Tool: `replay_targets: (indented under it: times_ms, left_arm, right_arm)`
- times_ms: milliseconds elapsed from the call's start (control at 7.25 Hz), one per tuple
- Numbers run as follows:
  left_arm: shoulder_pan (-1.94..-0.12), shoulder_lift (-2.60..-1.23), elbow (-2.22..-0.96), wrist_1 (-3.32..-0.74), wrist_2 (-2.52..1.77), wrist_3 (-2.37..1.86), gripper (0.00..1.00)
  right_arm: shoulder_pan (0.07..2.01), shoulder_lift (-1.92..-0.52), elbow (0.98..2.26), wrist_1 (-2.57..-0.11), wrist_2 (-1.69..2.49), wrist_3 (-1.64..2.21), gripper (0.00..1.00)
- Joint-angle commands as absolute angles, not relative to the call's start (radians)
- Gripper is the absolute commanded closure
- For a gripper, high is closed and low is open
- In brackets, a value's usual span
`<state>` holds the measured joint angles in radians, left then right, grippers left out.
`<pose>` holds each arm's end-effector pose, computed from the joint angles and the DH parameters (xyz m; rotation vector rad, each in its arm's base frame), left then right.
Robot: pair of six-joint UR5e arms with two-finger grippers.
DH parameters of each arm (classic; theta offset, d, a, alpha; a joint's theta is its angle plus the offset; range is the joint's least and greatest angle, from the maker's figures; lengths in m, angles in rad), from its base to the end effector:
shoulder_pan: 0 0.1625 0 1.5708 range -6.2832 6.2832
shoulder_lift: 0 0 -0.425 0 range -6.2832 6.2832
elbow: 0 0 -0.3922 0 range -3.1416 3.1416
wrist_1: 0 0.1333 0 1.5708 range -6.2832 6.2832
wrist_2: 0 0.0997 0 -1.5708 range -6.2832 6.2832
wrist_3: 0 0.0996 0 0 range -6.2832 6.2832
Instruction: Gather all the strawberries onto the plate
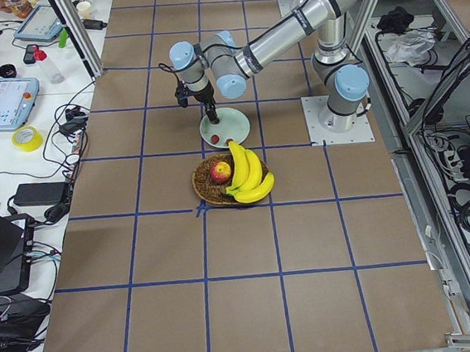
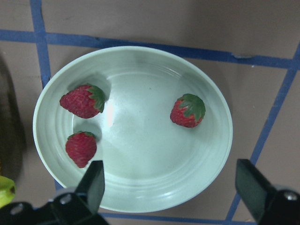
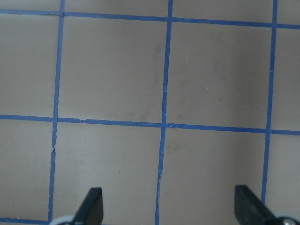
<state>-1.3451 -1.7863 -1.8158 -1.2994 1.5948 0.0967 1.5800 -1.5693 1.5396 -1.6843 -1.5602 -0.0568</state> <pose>-0.0109 -0.5375 0.2868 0.1976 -3.1144 -0.2981 0.1390 -0.5043 0.5148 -0.1043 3.1246 -0.2246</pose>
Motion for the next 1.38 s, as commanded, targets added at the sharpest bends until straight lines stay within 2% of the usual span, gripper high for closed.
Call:
replay_targets:
  times_ms: [0, 138, 414, 690, 1241]
  left_arm:
    - [-1.373, -1.711, -1.665, -1.462, 1.592, 0.086, 0.00]
    - [-1.399, -1.685, -1.581, -1.568, 1.582, 0.084, 0.00]
    - [-1.458, -1.611, -1.523, -1.650, 1.498, 0.083, 0.00]
    - [-1.494, -1.557, -1.529, -1.643, 1.518, 0.075, 0.00]
    - [-1.557, -1.542, -1.548, -1.621, 1.548, 0.092, 0.00]
  right_arm:
    - [1.580, -1.569, 1.540, -1.684, -1.560, -0.057, 0.00]
    - [1.580, -1.569, 1.540, -1.684, -1.560, -0.057, 0.00]
    - [1.580, -1.569, 1.540, -1.684, -1.560, -0.057, 0.00]
    - [1.580, -1.569, 1.540, -1.684, -1.560, -0.057, 0.00]
    - [1.580, -1.569, 1.539, -1.684, -1.559, -0.057, 0.00]
